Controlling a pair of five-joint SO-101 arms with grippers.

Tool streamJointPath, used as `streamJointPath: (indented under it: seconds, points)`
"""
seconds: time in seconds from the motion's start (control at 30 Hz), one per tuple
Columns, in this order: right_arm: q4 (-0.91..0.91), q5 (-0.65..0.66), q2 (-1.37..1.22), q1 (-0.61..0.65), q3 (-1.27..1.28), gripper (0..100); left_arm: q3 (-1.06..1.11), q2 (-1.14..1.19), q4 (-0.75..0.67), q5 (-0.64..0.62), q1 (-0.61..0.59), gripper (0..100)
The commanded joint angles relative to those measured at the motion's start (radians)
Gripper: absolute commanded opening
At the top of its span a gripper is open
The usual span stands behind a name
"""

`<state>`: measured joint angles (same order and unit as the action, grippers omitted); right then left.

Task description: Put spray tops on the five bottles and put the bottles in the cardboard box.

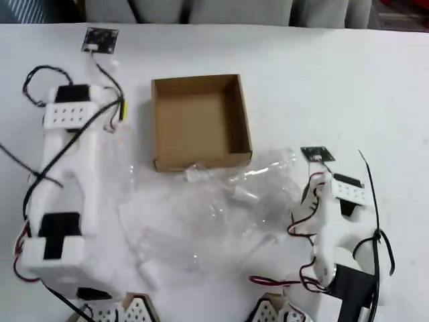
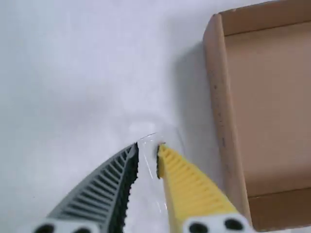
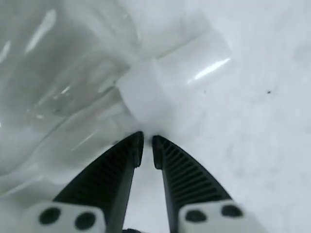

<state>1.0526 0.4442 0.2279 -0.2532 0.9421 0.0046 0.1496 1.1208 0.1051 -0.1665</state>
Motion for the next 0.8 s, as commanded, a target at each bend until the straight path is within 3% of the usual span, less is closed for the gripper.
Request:
streamJointPath:
  seconds: [0.0,0.17,0.43,0.57,0.77]
  points:
    - [-0.024,0.008,0.008,0.001,0.006,1.6,-0.080,0.018,0.020,0.081,0.070,8]
    - [-0.024,0.008,0.008,-0.002,0.006,1.6,-0.094,0.110,0.005,0.189,0.110,8]
    - [-0.024,0.008,0.008,-0.001,0.006,1.6,-0.204,0.303,-0.008,0.196,0.101,8]
    - [-0.024,0.008,0.008,-0.002,0.006,1.6,-0.269,0.380,-0.009,0.213,0.059,8]
    - [-0.025,0.009,0.008,0.001,0.006,1.6,-0.342,0.473,-0.008,0.354,-0.051,8]
